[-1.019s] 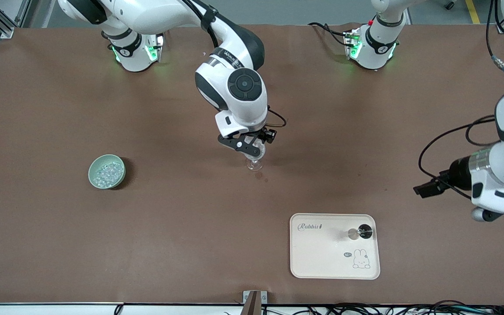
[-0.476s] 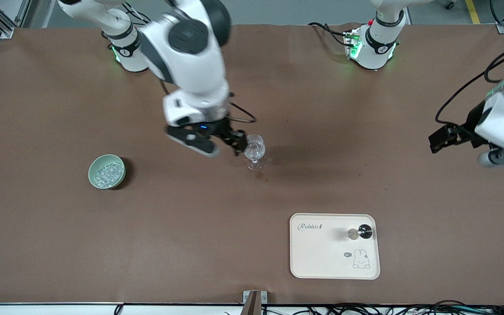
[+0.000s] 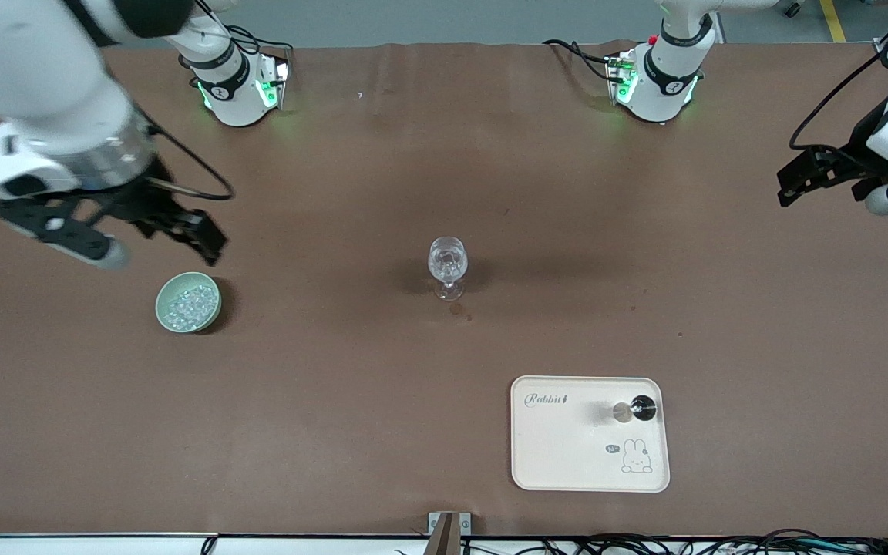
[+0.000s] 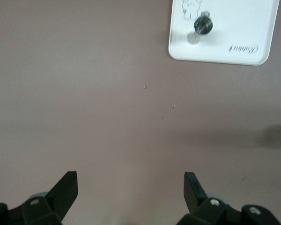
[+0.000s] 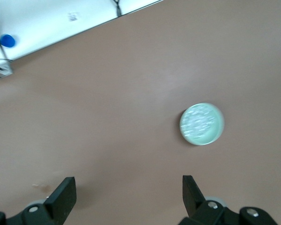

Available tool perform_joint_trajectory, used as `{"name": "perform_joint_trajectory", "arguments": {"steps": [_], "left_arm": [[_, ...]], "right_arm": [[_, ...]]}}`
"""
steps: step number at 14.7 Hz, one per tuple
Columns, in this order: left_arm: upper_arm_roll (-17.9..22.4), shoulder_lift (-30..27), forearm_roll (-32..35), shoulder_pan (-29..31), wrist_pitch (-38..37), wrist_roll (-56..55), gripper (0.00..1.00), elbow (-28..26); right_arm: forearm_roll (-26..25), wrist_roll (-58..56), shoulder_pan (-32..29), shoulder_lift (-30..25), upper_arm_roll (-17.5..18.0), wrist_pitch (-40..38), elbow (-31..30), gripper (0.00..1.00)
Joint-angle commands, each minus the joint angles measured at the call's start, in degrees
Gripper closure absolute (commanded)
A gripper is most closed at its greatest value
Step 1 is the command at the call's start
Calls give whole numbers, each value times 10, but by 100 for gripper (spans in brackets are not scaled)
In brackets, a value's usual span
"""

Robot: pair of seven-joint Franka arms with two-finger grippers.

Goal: Pour wine and add ice with both arms

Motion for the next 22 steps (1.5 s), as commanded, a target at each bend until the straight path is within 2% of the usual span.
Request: {"name": "perform_joint_trajectory", "arguments": {"steps": [1, 2, 4, 7, 10, 14, 22], "left_arm": [[5, -52, -14, -8, 11, 5, 0, -63], [3, -52, -14, -8, 11, 5, 0, -63], [-3, -53, -12, -9, 11, 8, 0, -64], [-7, -40, -14, -5, 12, 5, 0, -50], [-6, -30, -15, -4, 10, -5, 0, -36], [-5, -26, -17, -3, 8, -12, 0, -35], [-2, -23, -16, -2, 7, -2, 0, -23]], "right_arm": [[5, -115, -66, -57, -3, 2, -66, 0], [12, -156, -85, -65, -6, 2, -75, 0], [33, -211, -84, -76, -59, -2, -80, 0], [73, -267, -79, -116, -130, 5, -142, 0], [76, -277, -58, -165, -168, 18, -217, 0], [77, -331, -57, -166, -170, 27, -219, 0], [85, -331, -60, -165, -167, 31, -206, 0]]}}
